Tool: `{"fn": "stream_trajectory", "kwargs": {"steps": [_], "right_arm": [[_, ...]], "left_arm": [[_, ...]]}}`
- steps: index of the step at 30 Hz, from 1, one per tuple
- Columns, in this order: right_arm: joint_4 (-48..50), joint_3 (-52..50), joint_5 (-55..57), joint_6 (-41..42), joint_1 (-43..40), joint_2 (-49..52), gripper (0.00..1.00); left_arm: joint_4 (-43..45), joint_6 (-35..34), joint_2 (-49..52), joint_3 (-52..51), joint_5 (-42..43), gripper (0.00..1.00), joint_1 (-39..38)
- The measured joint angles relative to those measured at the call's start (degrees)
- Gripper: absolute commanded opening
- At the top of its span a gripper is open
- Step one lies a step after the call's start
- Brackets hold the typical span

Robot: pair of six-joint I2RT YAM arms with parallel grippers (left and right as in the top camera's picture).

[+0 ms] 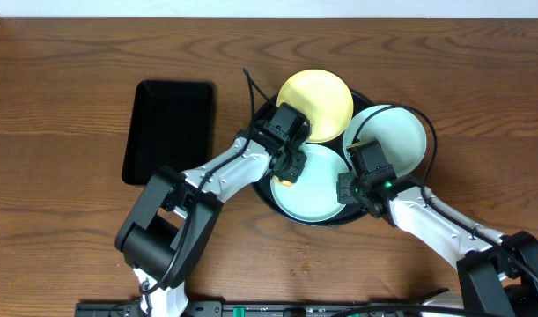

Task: Clean dirty plates on tray and stack at the side
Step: 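Scrub the held pale green plate with the sponge in the left gripper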

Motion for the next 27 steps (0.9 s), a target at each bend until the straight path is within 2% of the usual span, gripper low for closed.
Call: {"fn": "stream_trajectory", "kwargs": {"steps": [8,27], "right_arm": [[0.0,0.0,0.02,0.0,0.0,0.0,0.01],[0.09,0.0,0.28,0.0,0.0,0.02,0.01]], "left_arm": [[5.35,-0.02,-1.46,-3.76,1.6,0.08,0.15],[6.21,-0.04,-1.53,-4.44,4.42,0.08,0.42]]}}
